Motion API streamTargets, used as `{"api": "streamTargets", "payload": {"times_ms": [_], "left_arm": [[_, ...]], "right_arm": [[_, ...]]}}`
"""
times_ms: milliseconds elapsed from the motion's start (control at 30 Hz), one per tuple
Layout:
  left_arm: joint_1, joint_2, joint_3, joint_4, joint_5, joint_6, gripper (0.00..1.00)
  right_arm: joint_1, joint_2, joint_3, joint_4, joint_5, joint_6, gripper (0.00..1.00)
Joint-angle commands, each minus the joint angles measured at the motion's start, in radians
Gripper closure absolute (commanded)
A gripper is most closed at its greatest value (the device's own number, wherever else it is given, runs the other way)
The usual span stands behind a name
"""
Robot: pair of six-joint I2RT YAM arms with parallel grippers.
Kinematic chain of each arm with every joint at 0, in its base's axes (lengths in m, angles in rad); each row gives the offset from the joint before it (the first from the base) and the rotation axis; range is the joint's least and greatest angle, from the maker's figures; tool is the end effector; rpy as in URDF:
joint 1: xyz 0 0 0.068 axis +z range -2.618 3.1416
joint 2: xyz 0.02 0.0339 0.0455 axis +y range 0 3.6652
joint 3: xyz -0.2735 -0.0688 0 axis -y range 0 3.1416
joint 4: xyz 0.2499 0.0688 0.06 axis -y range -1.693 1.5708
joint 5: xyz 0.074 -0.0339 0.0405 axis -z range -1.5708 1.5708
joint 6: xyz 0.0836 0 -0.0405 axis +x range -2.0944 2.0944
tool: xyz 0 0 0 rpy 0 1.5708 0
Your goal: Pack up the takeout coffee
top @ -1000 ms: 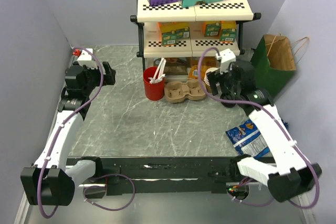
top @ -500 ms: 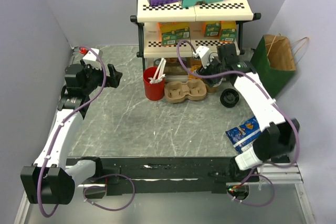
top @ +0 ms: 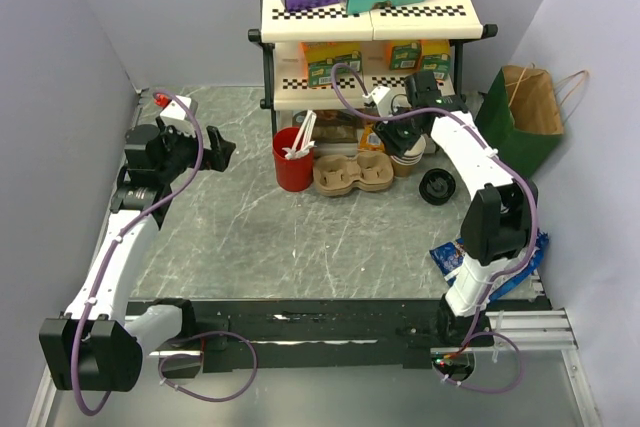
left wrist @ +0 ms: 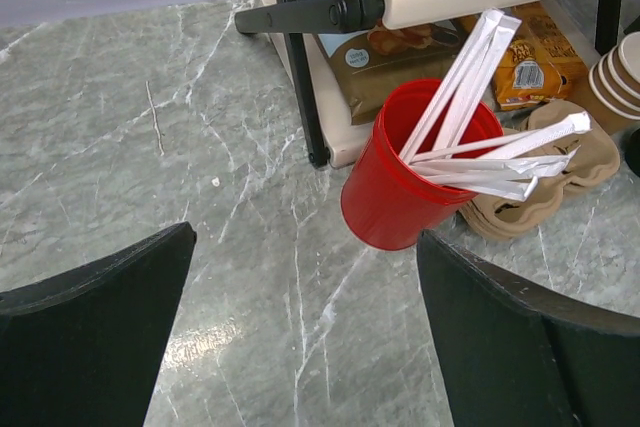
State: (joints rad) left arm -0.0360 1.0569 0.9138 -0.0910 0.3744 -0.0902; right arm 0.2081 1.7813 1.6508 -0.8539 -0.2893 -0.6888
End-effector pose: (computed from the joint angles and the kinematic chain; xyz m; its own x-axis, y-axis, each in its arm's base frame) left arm 0.2878 -0.0410 0.3402 -0.2659 -0.0743 -0.9611 0.3665 0.9143 -0.1721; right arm 0.4041 0.1097 0.2796 -0.4051 -0.7082 -0.5782 -0.7901 0.5894 -0.1683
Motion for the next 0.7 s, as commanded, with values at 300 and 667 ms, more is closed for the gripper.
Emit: {"api": "streamTargets", "payload": {"times_ms": [300,667], "left_arm": [[0.008,-0.006,0.000,0.039,0.034,-0.017,0.01],[0.019,0.002,-0.012,0.057,0.014,-0.039,0.01]], "right_arm": [[-0.036,0.072,0.076,0.000,0.038,0.044,0.55],[-0.041,0.107,0.102,-0.013,0.041,0.031,0.63]]}}
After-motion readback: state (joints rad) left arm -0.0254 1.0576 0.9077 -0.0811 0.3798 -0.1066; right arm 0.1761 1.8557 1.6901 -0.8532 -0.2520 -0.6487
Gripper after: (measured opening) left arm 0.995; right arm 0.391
